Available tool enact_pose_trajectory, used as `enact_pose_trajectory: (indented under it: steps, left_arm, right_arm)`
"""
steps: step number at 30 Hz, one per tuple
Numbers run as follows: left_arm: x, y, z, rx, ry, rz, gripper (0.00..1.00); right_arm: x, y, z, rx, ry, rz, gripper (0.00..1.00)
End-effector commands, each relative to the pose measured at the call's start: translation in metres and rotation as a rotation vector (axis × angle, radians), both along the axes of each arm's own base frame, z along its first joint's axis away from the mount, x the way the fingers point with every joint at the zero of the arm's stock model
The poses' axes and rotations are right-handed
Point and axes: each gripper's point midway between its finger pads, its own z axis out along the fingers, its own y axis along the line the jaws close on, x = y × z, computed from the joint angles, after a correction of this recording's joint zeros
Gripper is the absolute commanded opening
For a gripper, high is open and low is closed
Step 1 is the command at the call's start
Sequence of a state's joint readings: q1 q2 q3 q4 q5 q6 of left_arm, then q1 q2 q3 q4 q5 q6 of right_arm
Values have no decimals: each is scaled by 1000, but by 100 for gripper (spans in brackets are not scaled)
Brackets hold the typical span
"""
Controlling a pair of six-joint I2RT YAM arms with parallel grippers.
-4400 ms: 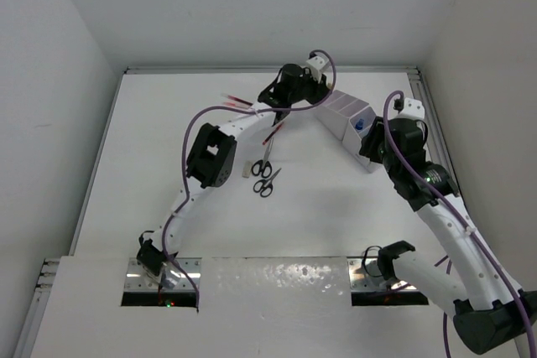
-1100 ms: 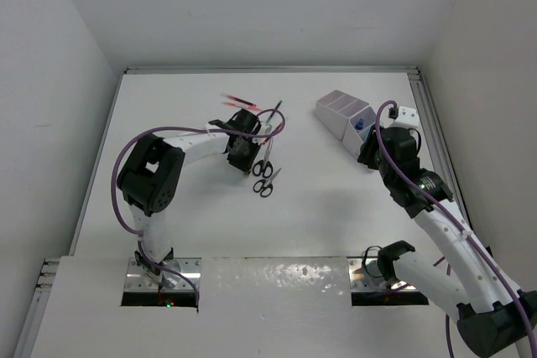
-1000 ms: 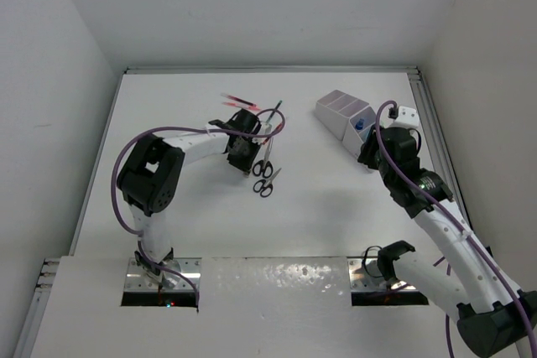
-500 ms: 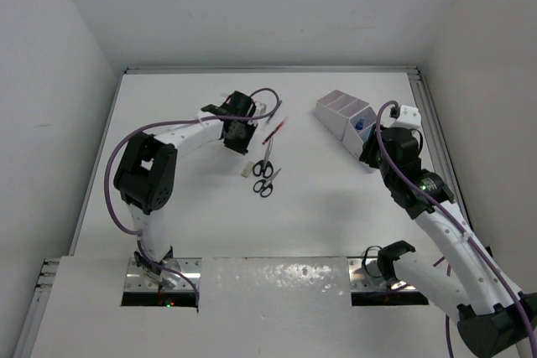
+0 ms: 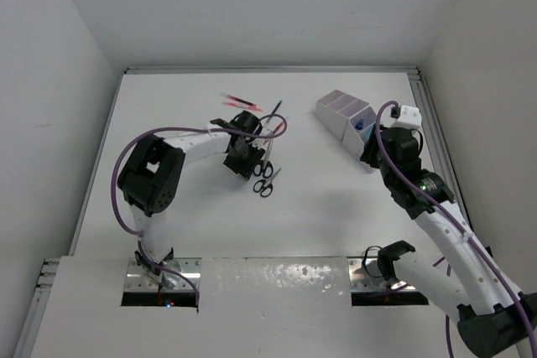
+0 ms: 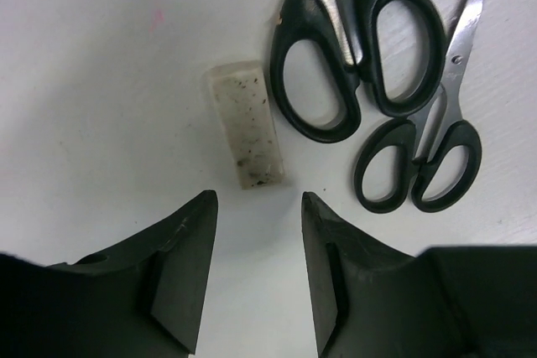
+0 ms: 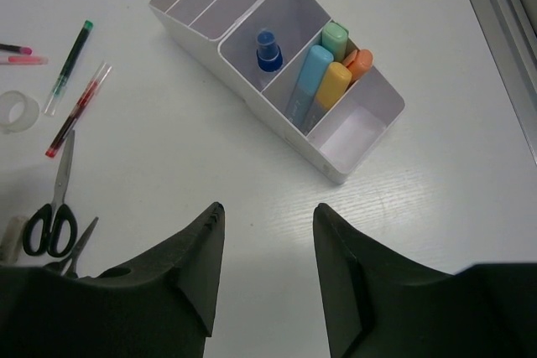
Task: Sort the stationery into containers
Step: Pick up the stationery from the center of the board.
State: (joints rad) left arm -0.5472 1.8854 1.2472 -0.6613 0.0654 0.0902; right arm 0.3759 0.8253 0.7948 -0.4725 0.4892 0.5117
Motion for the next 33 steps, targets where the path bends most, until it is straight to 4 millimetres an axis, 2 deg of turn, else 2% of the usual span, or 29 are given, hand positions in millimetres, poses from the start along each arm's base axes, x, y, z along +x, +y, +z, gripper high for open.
enact_pose_trajectory:
  steps: [1,3,9,11,12,16,17,18,21,22,23,24,25,26,27,28,29,31,32,33]
  left_arm:
    - [15,-14,2,-21,-68,-28,43]
    - [19,-19,1,-28,-88,-32,43]
    - [17,-11,-16,13,-96,-25,39]
    - [13,-9,-19,16,-87,-21,32]
    - [11,-8,-21,17,-82,-13,23]
    - [8,-3,-21,24,-63,10,0]
    - [9,-1,-20,25,-62,18,0]
    - [14,1,-14,18,-72,27,0]
    - [45,7,15,11,-150,82,0]
    - [70,0,42,-19,-227,82,0]
    - [87,-4,61,-37,-283,88,0]
    - [101,-12,76,-64,-327,77,0]
    - [129,-30,117,-130,-438,47,0]
    - [140,-48,136,-170,-490,11,0]
    - [148,-68,140,-205,-510,-57,0]
    - [162,-103,179,-285,-608,-115,0]
    - [170,-120,192,-333,-643,-142,0]
    - [187,-172,215,-495,-711,-213,0]
    - [192,-186,222,-544,-741,-228,0]
    - [197,-204,208,-597,-721,-230,0]
  right_arm:
    - [0,-3,5,-11,-28,-9,46]
    - [0,-4,5,-13,-28,-11,46]
    - [-4,-9,7,-30,-31,-24,46]
    - [-4,-10,7,-33,-31,-28,47]
    - [-4,-10,8,-30,-35,-29,47]
    - [-4,-10,7,-32,-32,-30,46]
    - [-4,-10,8,-31,-34,-30,47]
    - [-4,-10,8,-31,-36,-28,47]
    - [-2,-9,6,-33,-35,-28,47]
    - [-1,-9,6,-30,-42,-29,47]
    - [-1,-9,5,-30,-42,-29,47]
    - [0,-9,5,-28,-47,-29,47]
    - [2,-8,5,-22,-56,-29,47]
    - [4,-6,2,-20,-52,-24,47]
    - [5,-5,1,-16,-54,-20,48]
    - [6,-4,0,-14,-55,-19,48]
    - [8,-3,-2,-14,-44,-14,48]
    - [9,0,-5,-15,-30,-2,48]
    - [9,0,-6,-23,-24,6,48]
    - [9,-1,-9,-32,-12,10,48]
